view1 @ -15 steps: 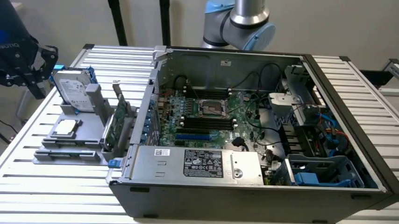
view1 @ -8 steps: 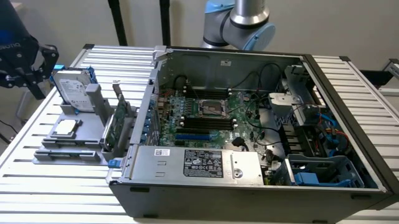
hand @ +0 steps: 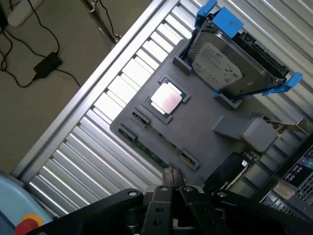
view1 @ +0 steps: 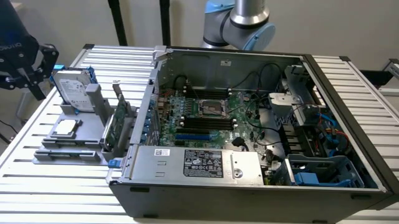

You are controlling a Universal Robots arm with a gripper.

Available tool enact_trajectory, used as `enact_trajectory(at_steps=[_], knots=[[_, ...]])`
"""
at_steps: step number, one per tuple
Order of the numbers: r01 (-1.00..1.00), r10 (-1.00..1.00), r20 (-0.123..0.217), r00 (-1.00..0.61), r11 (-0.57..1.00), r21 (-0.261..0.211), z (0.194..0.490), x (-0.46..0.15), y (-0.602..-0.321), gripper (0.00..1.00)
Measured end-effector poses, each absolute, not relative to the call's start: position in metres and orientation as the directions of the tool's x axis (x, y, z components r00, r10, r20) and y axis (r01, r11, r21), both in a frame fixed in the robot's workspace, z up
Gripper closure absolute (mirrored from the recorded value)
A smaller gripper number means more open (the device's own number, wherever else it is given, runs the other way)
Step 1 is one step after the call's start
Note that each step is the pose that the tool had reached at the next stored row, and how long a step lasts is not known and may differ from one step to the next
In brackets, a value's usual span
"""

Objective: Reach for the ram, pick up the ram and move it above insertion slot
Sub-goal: 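Pick up the ram and move it above insertion slot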

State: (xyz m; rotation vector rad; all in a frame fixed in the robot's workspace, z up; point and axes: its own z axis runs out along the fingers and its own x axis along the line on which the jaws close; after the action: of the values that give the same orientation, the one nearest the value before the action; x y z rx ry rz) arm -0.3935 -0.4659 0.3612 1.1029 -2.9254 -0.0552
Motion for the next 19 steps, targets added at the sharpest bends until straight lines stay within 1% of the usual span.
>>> enact_trajectory(at_steps=[19], knots=[[-0.875, -0.875, 0.001, -0.484, 0.483, 0.038, 0.3579, -0.3935, -0.4658, 0.89]])
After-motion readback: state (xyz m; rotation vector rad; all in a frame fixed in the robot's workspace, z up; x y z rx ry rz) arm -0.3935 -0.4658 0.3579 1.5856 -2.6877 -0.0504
